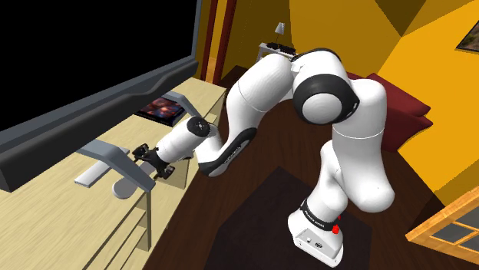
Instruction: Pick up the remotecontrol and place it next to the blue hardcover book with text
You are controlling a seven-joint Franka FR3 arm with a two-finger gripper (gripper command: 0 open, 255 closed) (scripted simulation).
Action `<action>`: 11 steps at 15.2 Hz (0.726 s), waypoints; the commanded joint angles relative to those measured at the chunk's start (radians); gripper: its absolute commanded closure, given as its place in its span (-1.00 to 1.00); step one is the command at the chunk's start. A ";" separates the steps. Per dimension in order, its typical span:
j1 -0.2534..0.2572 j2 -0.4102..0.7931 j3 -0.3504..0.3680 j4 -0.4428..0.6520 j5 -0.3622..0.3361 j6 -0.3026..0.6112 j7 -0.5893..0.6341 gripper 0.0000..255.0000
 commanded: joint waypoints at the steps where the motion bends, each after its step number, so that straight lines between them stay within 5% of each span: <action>1: -0.002 0.038 0.006 0.027 0.006 0.012 0.001 -1.00; 9: -0.006 0.047 0.009 0.035 0.009 0.013 0.001 -1.00; 10: -0.006 0.048 0.009 0.036 0.009 0.014 0.001 1.00; 11: -0.007 0.048 0.009 0.036 0.008 0.014 0.000 1.00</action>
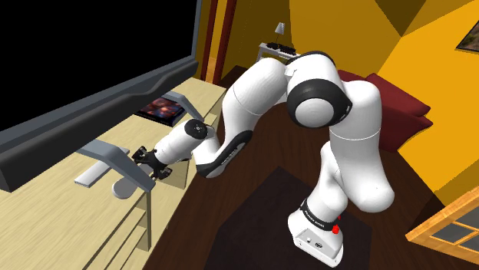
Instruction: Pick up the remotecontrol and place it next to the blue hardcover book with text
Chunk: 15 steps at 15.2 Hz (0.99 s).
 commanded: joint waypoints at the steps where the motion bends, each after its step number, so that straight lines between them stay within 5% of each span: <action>1: 0.004 0.004 0.002 0.000 -0.001 0.000 -0.001 1.00; 8: 0.002 0.003 0.005 0.003 -0.001 -0.003 -0.001 1.00; 15: -0.087 -0.109 0.102 -0.024 -0.025 -0.092 -0.035 1.00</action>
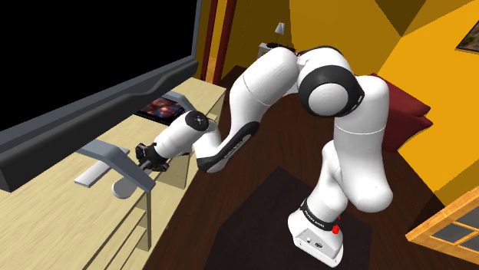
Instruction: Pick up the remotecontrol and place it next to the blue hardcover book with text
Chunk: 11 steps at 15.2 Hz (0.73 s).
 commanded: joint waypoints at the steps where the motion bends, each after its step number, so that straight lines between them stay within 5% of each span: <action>1: -0.029 -0.030 0.035 -0.005 -0.002 -0.026 -0.014 1.00; 4: -0.047 -0.045 0.053 -0.009 0.000 -0.038 -0.024 1.00; 5: -0.047 -0.045 0.053 -0.009 0.000 -0.038 -0.024 -1.00; 8: 0.058 -0.028 -0.098 -0.086 0.014 0.078 0.058 -1.00; 11: 0.044 0.022 -0.085 -0.048 0.028 0.091 0.055 -1.00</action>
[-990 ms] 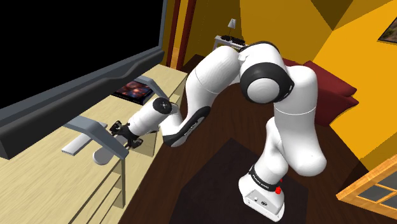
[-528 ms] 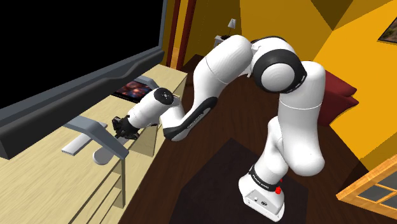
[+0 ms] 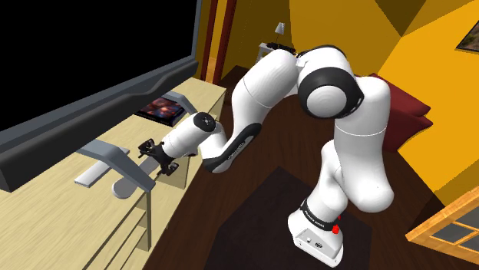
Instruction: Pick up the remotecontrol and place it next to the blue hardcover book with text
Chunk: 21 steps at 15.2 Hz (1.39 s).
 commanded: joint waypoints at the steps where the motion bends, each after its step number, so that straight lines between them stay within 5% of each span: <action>1: -0.007 0.033 0.002 0.022 0.007 0.014 0.002 -1.00; 12: -0.025 0.091 0.018 0.072 0.016 0.025 0.005 -1.00; 13: -0.025 0.091 0.018 0.072 0.016 0.025 0.005 1.00; 21: -0.024 0.091 0.017 0.070 0.016 0.025 0.005 1.00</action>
